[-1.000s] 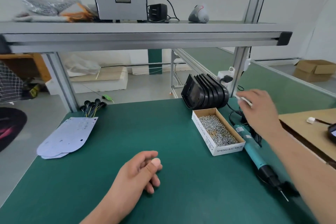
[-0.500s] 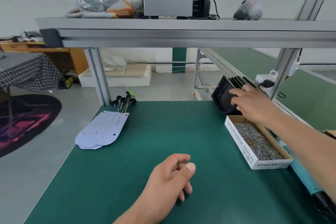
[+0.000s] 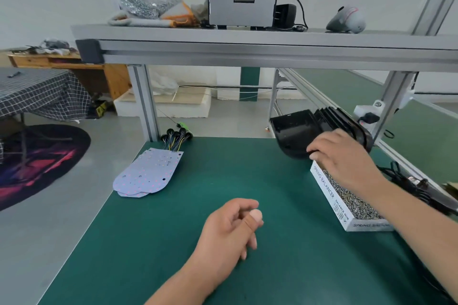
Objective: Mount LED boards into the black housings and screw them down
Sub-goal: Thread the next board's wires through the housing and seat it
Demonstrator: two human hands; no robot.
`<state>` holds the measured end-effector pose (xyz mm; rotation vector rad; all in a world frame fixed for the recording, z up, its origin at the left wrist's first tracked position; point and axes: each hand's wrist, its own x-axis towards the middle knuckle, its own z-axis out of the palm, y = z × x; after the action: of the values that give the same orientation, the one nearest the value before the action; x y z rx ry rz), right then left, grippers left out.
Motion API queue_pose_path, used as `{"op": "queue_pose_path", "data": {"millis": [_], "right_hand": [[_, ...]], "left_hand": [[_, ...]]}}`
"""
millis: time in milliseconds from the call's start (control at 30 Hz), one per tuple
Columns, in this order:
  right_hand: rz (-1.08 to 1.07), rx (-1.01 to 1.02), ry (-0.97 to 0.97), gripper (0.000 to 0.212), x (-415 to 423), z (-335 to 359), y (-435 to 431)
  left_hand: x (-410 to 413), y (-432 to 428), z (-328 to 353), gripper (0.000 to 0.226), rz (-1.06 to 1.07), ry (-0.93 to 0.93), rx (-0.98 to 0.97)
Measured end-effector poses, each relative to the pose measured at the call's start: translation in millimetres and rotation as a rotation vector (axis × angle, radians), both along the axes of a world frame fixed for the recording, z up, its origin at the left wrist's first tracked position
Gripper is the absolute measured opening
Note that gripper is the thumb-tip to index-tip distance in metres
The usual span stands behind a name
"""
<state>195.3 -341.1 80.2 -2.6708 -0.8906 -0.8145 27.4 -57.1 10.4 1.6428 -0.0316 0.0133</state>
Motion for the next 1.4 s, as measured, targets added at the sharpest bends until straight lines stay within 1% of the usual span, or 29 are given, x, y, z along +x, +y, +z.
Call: {"op": "queue_pose_path", "data": {"millis": [67, 100, 233, 333, 367, 433, 500, 633, 733, 800, 933, 1033, 1100, 1167, 1233, 1300, 1333, 1400], "right_hand": [[0.040, 0.026, -0.032, 0.008, -31.8, -8.5, 13.5], [0.064, 0.026, -0.036, 0.008, -46.6, -12.6, 19.8], [0.153, 0.001, -0.009, 0.008, -95.3, -26.8, 37.6], [0.212, -0.063, 0.035, 0.014, -120.0, -36.2, 43.4], [0.232, -0.085, 0.044, 0.015, -126.4, -38.5, 43.6], [0.261, -0.123, 0.050, 0.013, -137.0, -41.2, 42.8], [0.276, -0.141, 0.054, 0.013, -145.2, -42.4, 41.5], [0.287, -0.149, 0.050, 0.020, -156.2, -46.1, 42.6], [0.285, -0.148, 0.056, 0.024, -158.8, -46.4, 41.6], [0.287, -0.146, 0.057, 0.025, -158.8, -47.4, 39.6], [0.291, -0.130, 0.063, 0.024, -157.8, -48.8, 37.3], [0.334, -0.131, 0.057, 0.019, -157.2, -47.7, 38.6], [0.369, -0.144, 0.029, 0.008, -158.0, -46.9, 39.1], [0.371, -0.159, 0.037, 0.017, -159.8, -44.8, 40.3], [0.363, -0.165, 0.054, 0.019, -160.4, -44.5, 40.3], [0.366, -0.116, 0.113, 0.018, -160.3, -45.1, 38.9], [0.359, -0.070, 0.156, 0.019, -159.4, -45.6, 37.6], [0.326, 0.062, 0.246, 0.024, -156.1, -46.1, 35.5]], "left_hand": [[10.0, 10.0, -1.1, 0.014, 0.150, -0.039, 0.060], [15.7, 17.3, -1.6, 0.011, 0.234, -0.055, 0.090], [32.5, 56.2, 0.9, 0.013, 0.536, -0.085, 0.262], [40.4, 87.6, 0.3, 0.017, 0.692, -0.044, 0.429], [43.0, 97.0, -0.2, 0.022, 0.726, -0.014, 0.523], [49.2, 114.9, 0.0, 0.040, 0.767, 0.070, 0.742], [54.9, 133.3, 0.3, 0.054, 0.801, 0.141, 0.888], [67.5, 161.6, -0.6, 0.068, 0.804, 0.302, 0.997], [73.2, 162.4, -2.9, 0.062, 0.824, 0.319, 1.079], [73.2, 161.8, -3.3, 0.058, 0.844, 0.301, 1.039], [67.7, 163.4, -2.0, 0.061, 0.887, 0.149, 0.804], [63.2, 160.0, 1.6, 0.036, 0.874, 0.039, 0.515], [60.6, 156.6, 7.3, 0.029, 0.829, -0.017, 0.337], [58.4, 154.7, 10.3, 0.033, 0.715, -0.035, 0.192], [55.7, 151.3, 12.8, 0.041, 0.514, -0.010, -0.041], [51.2, 147.9, 12.9, 0.049, 0.286, 0.045, -0.246], [48.5, 146.1, 13.3, 0.052, 0.195, 0.065, -0.292], [44.6, 142.1, 14.8, 0.058, 0.056, 0.095, -0.310]]}}
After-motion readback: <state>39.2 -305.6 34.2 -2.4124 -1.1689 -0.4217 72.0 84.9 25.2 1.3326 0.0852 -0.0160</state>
